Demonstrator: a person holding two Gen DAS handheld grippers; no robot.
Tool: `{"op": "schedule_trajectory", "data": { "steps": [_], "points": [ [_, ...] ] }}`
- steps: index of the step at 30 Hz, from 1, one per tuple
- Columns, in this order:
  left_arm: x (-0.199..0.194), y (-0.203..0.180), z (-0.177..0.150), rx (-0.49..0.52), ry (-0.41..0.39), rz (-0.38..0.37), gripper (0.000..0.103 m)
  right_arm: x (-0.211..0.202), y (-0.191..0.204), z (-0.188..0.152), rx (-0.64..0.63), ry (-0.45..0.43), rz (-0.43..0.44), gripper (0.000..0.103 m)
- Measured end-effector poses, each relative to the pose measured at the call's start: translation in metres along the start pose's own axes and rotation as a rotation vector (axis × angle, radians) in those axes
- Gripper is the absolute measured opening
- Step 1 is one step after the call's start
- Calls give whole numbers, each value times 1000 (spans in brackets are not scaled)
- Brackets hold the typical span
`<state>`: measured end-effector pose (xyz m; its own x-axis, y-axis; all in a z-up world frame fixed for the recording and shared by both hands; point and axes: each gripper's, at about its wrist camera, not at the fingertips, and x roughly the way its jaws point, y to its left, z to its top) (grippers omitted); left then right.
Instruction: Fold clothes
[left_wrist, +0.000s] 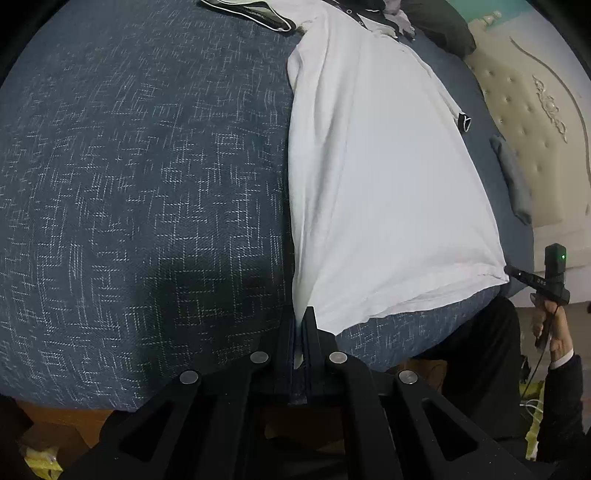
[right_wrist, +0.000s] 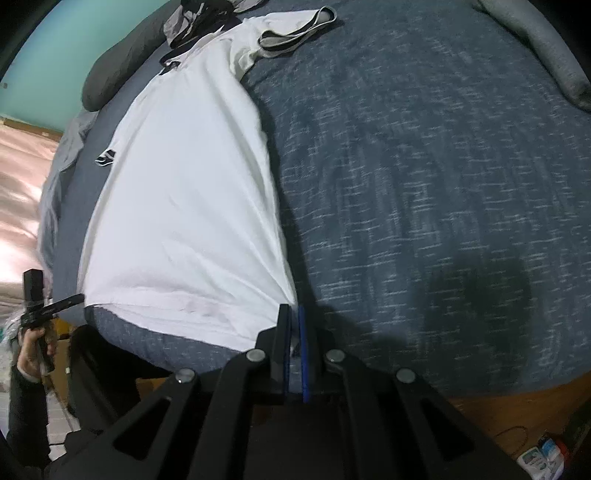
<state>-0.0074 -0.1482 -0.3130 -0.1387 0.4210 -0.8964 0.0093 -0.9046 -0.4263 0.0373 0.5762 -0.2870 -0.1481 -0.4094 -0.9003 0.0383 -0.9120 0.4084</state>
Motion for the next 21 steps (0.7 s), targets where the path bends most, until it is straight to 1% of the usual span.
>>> {"op": "schedule_trajectory", "data": {
  "steps": [2,5,7,9,11,14,17,21],
  "points": [
    [-3,1,1,-14,-7,-10,5,-1,1,0,1,1,17,6],
    [-9,4,3,-31,-19,-20,10,-4,2,2,-3,-3,34,6],
    [-13,8,4,-45,-28,-26,15,-5,4,2,-7,-3,40,6],
    [-18,12,6,-59,-42,-27,27,-6,5,3,-12,-3,42,6],
    [-20,15,10,-77,-56,-26,33,-7,7,4,-16,-2,44,6],
    [-15,18,18,-102,-68,-33,34,-6,5,8,-8,-6,49,6],
    [-6,21,24,-133,-68,-63,34,-7,5,10,-3,-11,53,6],
    [5,22,28,-152,-69,-67,34,-8,5,10,-2,-13,53,6]
  ]
}}
